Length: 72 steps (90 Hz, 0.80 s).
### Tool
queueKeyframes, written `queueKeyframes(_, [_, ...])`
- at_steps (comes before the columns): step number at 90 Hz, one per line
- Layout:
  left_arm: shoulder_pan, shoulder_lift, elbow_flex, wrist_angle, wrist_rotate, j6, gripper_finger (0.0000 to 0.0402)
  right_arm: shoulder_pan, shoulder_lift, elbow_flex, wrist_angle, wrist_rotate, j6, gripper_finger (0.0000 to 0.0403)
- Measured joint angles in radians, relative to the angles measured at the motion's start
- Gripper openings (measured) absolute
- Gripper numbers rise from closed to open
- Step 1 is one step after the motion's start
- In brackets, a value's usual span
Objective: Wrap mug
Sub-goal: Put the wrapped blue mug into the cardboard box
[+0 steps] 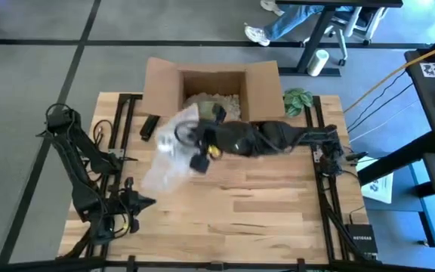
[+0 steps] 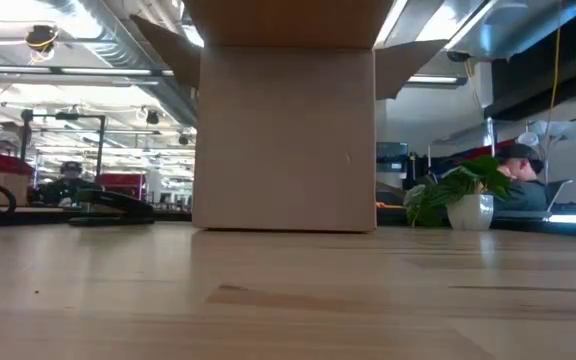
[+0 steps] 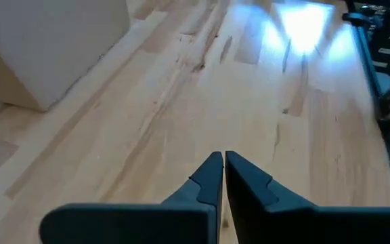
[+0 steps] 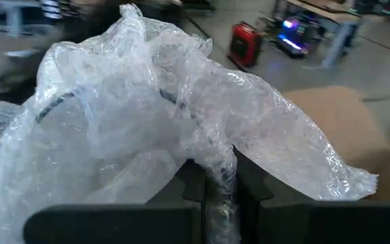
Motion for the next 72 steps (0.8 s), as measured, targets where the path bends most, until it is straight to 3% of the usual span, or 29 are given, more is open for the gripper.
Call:
queueKeyframes(17, [0.053, -0.035, 0.000, -0.057, 0.000, 0.008, 0.0000, -0.144, -0.010, 0.001, -0.055, -0.049, 0.032, 0.0012])
queueKeyframes(48, [0.146, -0.172, -0.002, -0.053, -0.019, 0.236, 0.0000, -0.321, -0.008, 0.000, -0.294, -0.115, 0.135, 0.0011])
queueKeyframes(59, [0.192, -0.248, -0.066, 0.005, -0.009, 0.314, 0.0000, -0.350, -0.003, 0.001, -0.355, -0.155, 0.175, 0.0011])
queueKeyframes(72, [0.254, -0.363, -0.213, 0.254, 0.044, 0.453, 0.0000, -0.372, 0.013, -0.014, -0.433, -0.167, 0.197, 0.0011])
